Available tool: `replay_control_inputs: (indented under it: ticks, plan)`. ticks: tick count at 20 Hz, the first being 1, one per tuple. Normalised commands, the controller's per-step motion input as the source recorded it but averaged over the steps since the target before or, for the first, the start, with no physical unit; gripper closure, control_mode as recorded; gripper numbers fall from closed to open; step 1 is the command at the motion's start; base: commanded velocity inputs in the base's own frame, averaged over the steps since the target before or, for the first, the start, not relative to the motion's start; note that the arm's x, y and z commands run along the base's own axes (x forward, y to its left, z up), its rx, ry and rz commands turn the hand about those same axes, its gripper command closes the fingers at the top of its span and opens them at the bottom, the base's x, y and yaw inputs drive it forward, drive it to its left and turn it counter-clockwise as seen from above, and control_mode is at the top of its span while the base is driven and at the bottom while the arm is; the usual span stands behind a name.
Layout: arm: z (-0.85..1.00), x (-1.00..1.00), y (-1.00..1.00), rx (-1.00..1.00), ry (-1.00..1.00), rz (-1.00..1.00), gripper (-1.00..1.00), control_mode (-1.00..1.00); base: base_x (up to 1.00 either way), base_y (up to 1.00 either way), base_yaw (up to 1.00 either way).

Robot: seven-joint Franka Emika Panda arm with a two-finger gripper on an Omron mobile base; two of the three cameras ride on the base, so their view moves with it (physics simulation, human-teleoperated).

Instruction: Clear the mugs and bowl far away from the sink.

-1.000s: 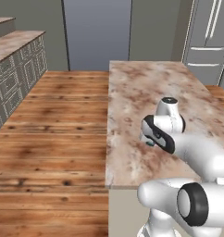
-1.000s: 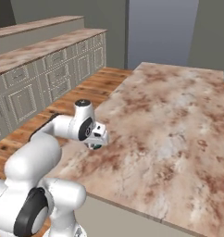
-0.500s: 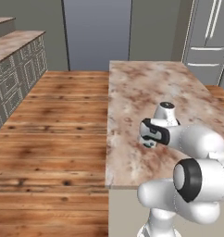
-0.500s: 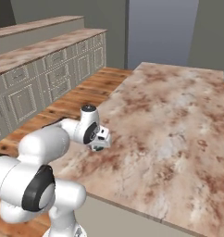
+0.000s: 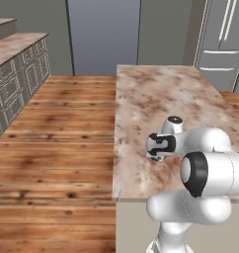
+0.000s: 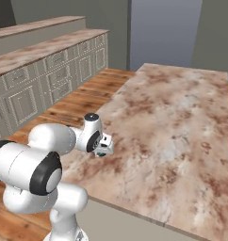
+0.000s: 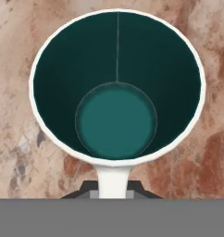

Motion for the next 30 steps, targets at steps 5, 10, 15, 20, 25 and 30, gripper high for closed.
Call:
replay_control_inputs:
  ticks: [5, 10, 15, 20, 25, 30]
  plan:
    - [-0.21, 0.16, 0.00, 0.00, 0.00, 0.00, 1.00, -1.00, 0.00, 0.00, 0.00]
    - [-0.26, 0.16, 0.00, 0.00, 0.00, 0.00, 1.00, -1.00, 0.00, 0.00, 0.00]
    - [-0.29, 0.14, 0.00, 0.00, 0.03, 0.00, 1.00, -1.00, 0.00, 0.00, 0.00]
    - [-0.38, 0.19, 0.00, 0.00, 0.12, 0.00, 1.00, -1.00, 0.00, 0.00, 0.00]
    - [-0.34, 0.27, 0.00, 0.00, 0.15, 0.00, -1.00, -1.00, 0.00, 0.00, 0.00]
    - [0.00, 0.00, 0.00, 0.03, 0.01, -0.02, -1.00, -1.00, 0.00, 0.00, 0.00]
